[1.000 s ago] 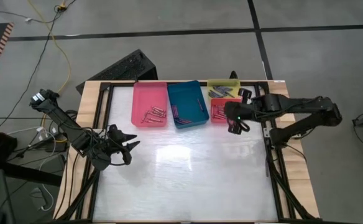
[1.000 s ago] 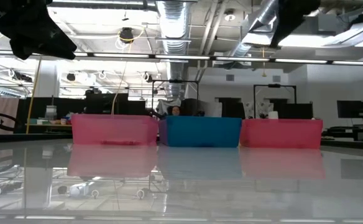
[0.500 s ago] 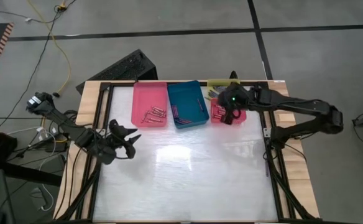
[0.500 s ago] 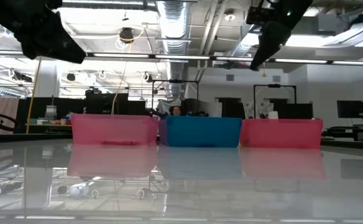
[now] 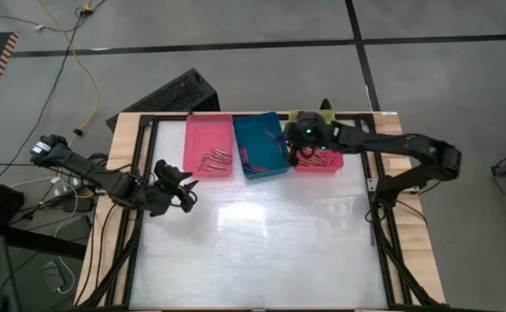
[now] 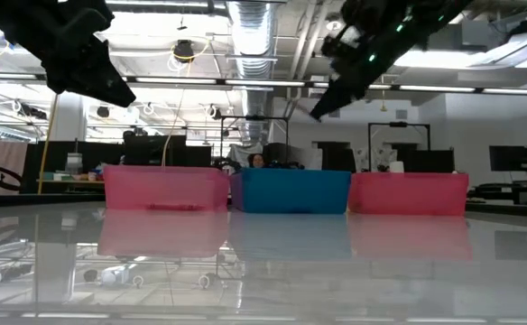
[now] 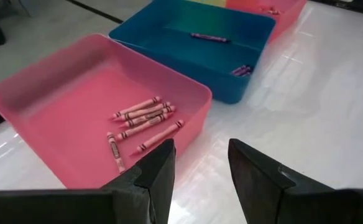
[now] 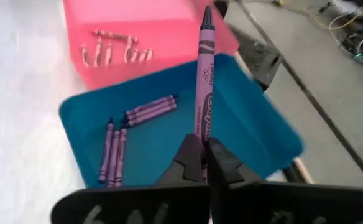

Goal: Sort crayons
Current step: Put the violet crayon into the blue bin

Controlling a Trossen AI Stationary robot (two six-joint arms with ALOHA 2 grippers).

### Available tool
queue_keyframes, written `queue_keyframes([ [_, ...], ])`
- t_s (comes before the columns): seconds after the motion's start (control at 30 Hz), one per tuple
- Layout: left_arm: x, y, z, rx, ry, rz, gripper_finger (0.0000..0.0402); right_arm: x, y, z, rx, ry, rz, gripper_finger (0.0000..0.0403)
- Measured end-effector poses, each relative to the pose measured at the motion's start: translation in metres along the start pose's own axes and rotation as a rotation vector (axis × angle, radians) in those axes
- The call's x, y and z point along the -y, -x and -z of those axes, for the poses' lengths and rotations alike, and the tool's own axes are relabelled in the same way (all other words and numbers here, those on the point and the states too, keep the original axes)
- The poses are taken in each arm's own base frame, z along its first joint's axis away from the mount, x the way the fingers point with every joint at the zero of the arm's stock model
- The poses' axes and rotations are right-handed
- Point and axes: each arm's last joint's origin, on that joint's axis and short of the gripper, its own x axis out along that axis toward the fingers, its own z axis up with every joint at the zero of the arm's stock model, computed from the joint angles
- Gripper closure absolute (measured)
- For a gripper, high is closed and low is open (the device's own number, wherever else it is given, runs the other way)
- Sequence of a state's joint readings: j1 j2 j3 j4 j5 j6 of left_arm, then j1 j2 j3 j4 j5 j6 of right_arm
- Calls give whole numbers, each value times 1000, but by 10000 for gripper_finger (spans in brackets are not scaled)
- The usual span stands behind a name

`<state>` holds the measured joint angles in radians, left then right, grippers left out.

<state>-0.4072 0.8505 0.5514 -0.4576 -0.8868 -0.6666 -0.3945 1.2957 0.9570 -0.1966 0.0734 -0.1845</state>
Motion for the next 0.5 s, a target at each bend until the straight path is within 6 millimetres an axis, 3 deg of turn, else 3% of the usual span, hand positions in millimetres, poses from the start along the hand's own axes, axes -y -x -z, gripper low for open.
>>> queue_keyframes([
  [0.27,0,0,0,-10,6,10,262,-9,-65,24,-93,-78,-13,400],
  [0.5,0,0,0,-11,11,10,262,-9,-98,50,-201,-195,5,400],
])
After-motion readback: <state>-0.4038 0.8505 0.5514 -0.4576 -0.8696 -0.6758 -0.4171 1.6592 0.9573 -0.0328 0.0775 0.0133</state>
